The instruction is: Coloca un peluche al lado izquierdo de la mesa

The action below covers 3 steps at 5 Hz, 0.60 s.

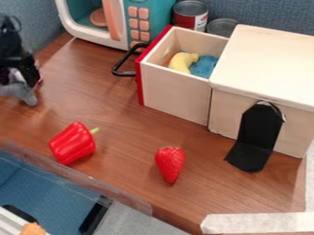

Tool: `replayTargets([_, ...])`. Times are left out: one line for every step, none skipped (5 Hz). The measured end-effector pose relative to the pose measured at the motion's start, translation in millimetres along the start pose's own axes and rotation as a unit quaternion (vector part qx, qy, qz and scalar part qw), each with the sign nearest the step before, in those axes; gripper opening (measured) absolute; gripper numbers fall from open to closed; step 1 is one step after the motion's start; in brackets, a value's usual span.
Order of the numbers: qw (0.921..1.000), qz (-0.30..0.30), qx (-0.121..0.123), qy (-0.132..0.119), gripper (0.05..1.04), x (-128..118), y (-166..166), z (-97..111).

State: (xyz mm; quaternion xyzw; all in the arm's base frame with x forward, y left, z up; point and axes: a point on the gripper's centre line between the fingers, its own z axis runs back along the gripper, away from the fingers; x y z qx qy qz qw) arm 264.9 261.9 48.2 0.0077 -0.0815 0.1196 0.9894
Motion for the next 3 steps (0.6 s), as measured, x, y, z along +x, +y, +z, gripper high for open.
replayTargets([0.9999, -0.010, 0.008, 0.004, 1.007, 8, -25, 28])
replayTargets([1.0000, -0.002, 0.008, -0.005, 1.001, 11, -54, 51])
replayTargets([0.9992, -0.038, 0.010, 0.002, 1.001, 11, -93, 66])
